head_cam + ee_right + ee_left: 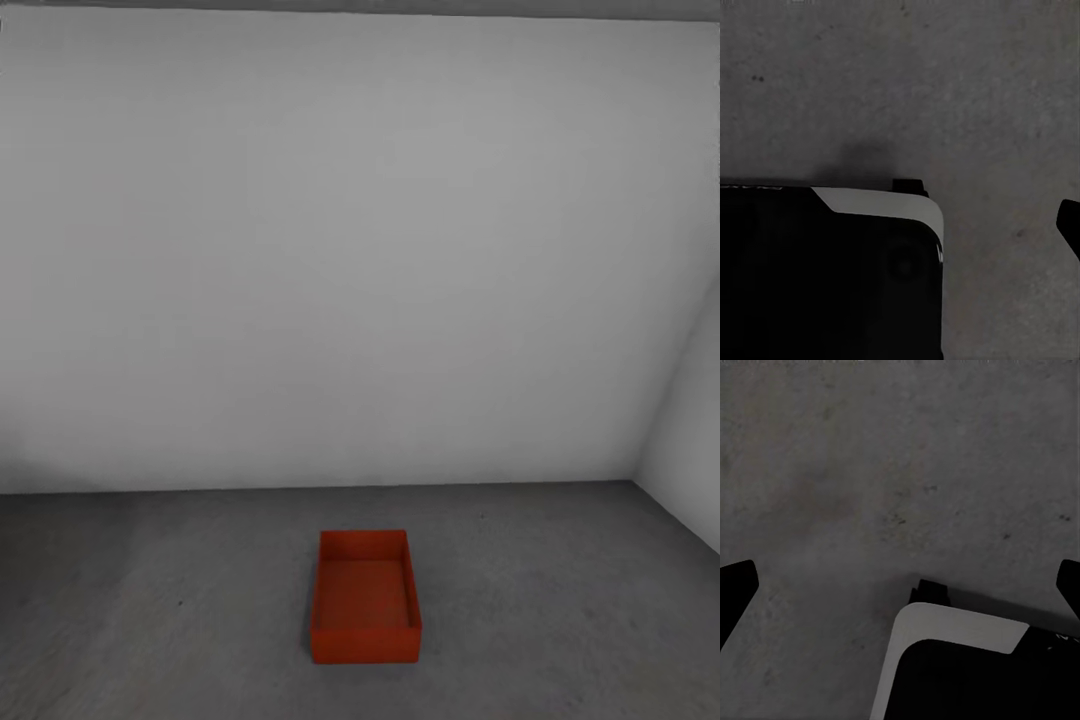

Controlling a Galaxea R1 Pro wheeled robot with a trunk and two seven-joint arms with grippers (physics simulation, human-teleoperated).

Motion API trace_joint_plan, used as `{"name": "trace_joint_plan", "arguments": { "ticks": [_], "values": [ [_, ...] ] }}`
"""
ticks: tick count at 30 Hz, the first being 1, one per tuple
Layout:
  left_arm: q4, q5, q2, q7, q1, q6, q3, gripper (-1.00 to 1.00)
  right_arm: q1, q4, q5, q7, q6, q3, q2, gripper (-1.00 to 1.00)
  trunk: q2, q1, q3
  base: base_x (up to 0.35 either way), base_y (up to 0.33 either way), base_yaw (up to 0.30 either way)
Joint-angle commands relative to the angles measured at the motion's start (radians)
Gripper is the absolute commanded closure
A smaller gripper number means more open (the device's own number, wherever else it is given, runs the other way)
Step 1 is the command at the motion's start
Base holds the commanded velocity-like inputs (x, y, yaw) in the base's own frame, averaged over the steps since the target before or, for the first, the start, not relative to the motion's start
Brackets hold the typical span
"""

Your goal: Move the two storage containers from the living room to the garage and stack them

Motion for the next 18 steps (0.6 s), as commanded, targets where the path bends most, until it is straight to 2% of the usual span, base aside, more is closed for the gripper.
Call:
{"name": "trace_joint_plan", "arguments": {
  "ticks": [1, 18],
  "values": [
    [0.001, 0.006, 0.0, 0.001, -0.001, -0.003, 0.0, -1.0, -0.001, 0.003, -0.002, -0.005, -0.005, 0.008, 0.001, -1.0, -0.001, 0.0, 0.0, 0.0, 0.0, 0.0],
    [0.001, 0.006, 0.0, 0.001, -0.001, -0.003, -0.001, -1.0, -0.001, 0.003, -0.006, -0.007, -0.006, 0.008, 0.002, -1.0, -0.001, 0.0, 0.024, 0.0, 0.0, 0.0]
  ]
}}
